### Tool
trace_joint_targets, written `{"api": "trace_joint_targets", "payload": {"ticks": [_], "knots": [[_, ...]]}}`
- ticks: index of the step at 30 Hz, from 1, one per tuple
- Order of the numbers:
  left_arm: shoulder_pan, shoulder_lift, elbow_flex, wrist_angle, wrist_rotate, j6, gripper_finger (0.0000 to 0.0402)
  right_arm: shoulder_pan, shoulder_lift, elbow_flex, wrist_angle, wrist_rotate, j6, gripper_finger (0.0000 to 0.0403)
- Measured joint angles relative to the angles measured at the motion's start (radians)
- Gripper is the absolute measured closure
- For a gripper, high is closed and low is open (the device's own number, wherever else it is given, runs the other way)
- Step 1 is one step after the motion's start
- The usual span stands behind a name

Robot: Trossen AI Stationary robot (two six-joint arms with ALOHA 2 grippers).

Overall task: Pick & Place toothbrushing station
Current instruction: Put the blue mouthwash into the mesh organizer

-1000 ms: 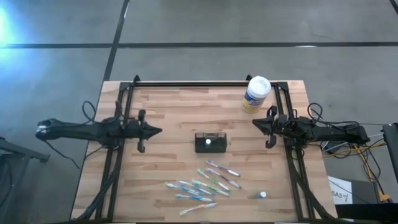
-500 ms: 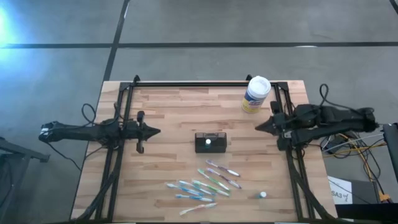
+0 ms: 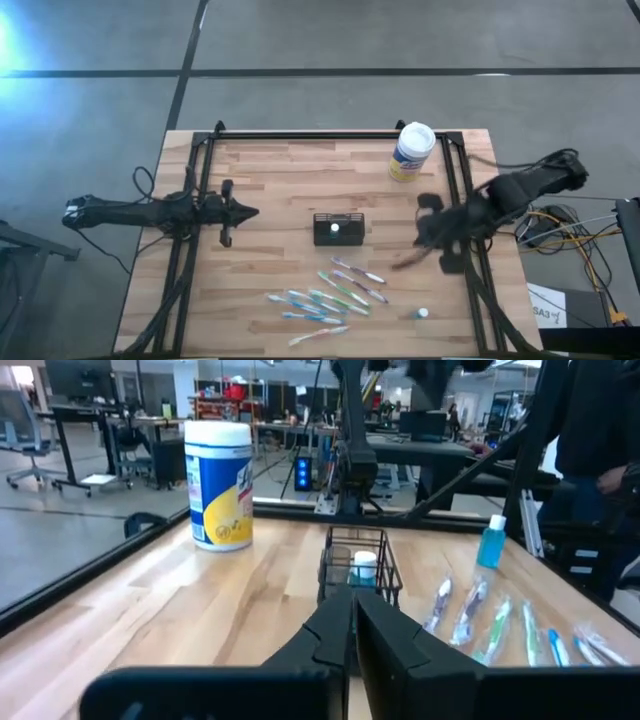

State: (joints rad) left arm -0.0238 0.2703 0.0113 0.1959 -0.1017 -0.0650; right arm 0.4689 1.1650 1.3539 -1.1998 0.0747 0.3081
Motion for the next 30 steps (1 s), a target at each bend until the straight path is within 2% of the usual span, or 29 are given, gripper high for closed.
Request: {"api": "trace_joint_targets", "payload": {"ticks": [7,17,24,30], "knots": [[0.0,0.0,0.0,-0.022,0.002,-0.011,0.0391,0.144,0.171,0.08,0.033,0.006,0.055,0.0329],[0.0,0.0,0.0,-0.032,0.003,-0.013,0.0387,0.256,0.368,0.177,0.033,0.033,0.094,0.0224],[0.0,0.0,0.0,-0.058,0.004,-0.02,0.0386,0.314,0.41,0.169,0.015,0.04,0.143,0.0179],[0.0,0.001,0.0,-0.059,0.005,-0.03,0.0394,0.423,0.375,0.092,0.036,0.157,0.316,0.0154]]}}
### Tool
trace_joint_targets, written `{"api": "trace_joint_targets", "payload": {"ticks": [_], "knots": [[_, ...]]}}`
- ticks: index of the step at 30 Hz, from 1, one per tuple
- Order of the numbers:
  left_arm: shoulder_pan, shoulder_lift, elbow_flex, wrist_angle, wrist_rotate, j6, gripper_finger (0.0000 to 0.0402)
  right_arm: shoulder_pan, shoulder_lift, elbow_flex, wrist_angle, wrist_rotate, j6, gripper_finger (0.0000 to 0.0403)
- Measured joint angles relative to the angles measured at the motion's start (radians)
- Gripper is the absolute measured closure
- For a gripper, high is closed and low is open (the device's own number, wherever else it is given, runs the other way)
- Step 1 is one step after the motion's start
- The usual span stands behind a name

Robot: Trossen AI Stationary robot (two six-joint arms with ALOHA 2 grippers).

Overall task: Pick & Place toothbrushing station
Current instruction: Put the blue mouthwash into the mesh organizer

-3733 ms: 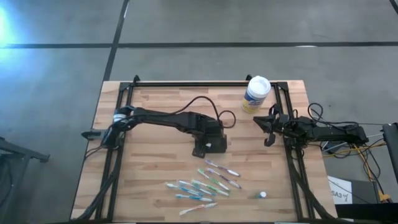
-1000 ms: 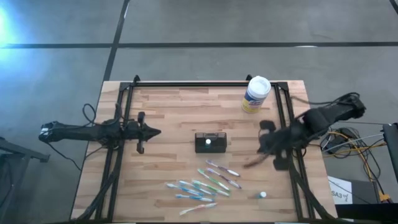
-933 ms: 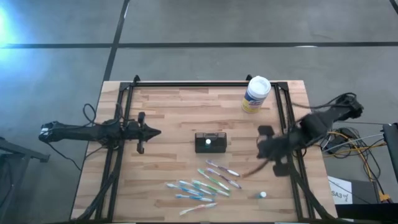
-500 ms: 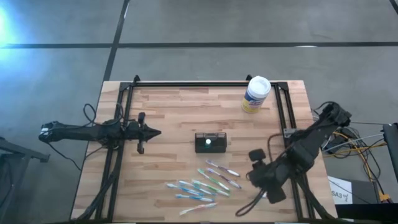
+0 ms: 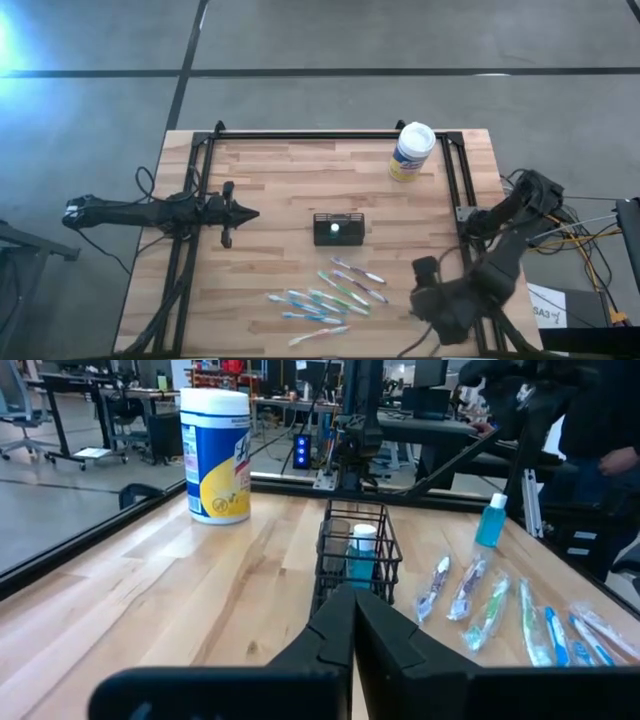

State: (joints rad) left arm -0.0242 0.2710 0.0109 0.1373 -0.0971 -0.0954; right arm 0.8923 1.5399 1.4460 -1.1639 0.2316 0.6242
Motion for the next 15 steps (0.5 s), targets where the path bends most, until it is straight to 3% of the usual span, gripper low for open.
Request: {"api": "trace_joint_targets", "payload": {"ticks": [8,15], "knots": [[0.0,0.0,0.0,0.002,0.0,-0.018,0.0381,0.091,-0.007,-0.088,0.029,0.062,0.259,0.014],[0.0,0.0,0.0,0.002,0.0,-0.015,0.0379,0.091,-0.001,-0.137,0.067,0.062,0.284,0.015]]}}
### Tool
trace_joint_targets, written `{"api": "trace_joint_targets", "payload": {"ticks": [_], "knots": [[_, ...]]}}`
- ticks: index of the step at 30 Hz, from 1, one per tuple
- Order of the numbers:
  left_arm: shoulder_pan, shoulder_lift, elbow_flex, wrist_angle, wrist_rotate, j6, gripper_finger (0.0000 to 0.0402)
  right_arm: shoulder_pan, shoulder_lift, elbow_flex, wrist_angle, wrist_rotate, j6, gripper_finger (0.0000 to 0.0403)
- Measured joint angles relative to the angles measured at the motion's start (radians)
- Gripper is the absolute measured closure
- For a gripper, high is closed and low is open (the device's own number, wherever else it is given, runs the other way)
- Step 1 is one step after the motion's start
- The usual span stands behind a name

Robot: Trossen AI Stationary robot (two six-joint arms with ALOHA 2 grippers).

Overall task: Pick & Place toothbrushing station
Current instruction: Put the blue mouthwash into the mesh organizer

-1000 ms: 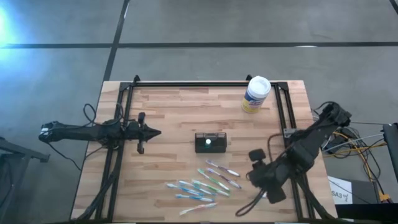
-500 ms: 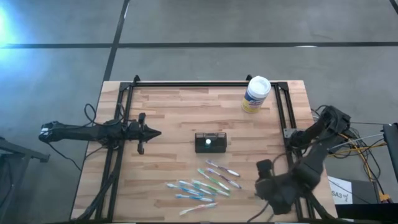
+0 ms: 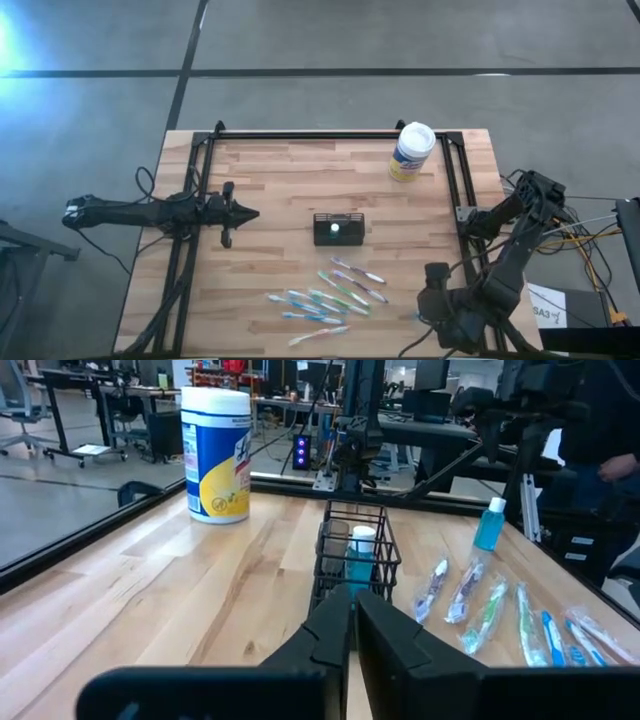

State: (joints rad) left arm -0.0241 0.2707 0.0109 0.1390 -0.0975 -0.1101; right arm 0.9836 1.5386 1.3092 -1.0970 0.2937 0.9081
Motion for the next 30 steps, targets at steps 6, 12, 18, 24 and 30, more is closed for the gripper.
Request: {"api": "trace_joint_targets", "payload": {"ticks": [6,12,18,24,30], "knots": [[0.0,0.0,0.0,-0.007,0.002,0.0,0.0389,0.0,0.0,0.003,0.028,-0.002,-0.049,0.0149],[0.0,0.0,0.0,-0.007,0.002,0.0,0.0391,0.0,0.0,-0.002,0.099,-0.002,-0.097,0.014],[0.0,0.0,0.0,-0.007,0.004,0.001,0.0388,0.023,0.024,-0.005,0.117,-0.011,-0.085,0.0139],[0.0,0.0,0.0,-0.007,0.004,0.004,0.0393,0.053,0.075,-0.012,0.088,-0.009,-0.086,0.0151],[0.0,0.0,0.0,-0.007,0.004,0.004,0.0387,0.052,0.125,-0.016,0.076,-0.005,-0.132,0.0162]]}}
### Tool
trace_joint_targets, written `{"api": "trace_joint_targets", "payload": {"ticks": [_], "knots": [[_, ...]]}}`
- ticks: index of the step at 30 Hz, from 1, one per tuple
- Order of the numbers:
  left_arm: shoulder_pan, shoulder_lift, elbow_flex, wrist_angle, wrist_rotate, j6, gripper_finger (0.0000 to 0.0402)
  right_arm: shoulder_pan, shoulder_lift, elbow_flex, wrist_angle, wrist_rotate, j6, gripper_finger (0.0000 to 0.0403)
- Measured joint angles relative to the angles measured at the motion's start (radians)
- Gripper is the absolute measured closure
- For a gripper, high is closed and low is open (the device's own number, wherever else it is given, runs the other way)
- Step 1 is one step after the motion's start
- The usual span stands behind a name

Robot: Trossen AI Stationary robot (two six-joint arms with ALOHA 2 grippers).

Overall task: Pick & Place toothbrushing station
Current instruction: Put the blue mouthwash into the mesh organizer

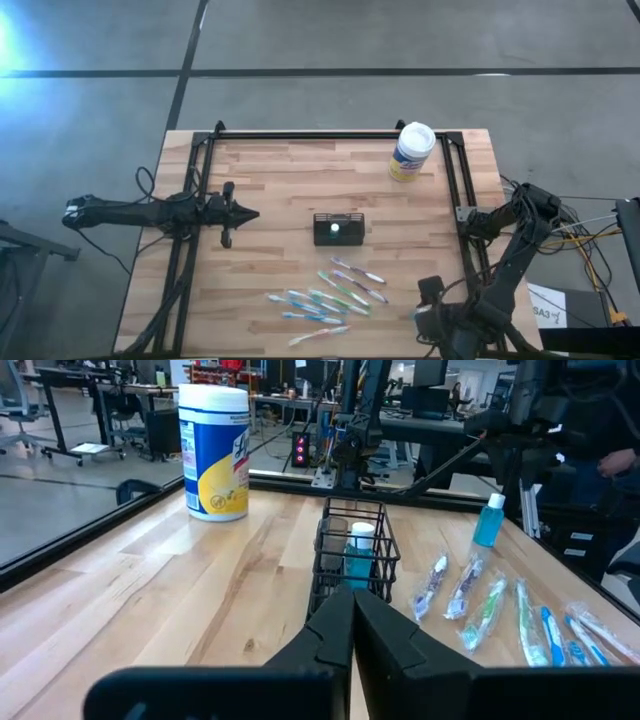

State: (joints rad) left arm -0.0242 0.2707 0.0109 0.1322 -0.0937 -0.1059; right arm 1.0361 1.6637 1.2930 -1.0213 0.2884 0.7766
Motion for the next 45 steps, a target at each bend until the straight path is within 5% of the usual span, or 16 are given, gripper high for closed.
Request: {"api": "trace_joint_targets", "payload": {"ticks": [40,45], "knots": [[0.0,0.0,0.0,0.001,-0.005,0.001,0.0388,0.014,-0.041,-0.19,0.176,0.002,0.017,0.0185],[0.0,0.0,0.0,0.001,-0.005,0.001,0.0394,0.014,-0.041,-0.184,0.18,0.003,0.009,0.0215]]}}
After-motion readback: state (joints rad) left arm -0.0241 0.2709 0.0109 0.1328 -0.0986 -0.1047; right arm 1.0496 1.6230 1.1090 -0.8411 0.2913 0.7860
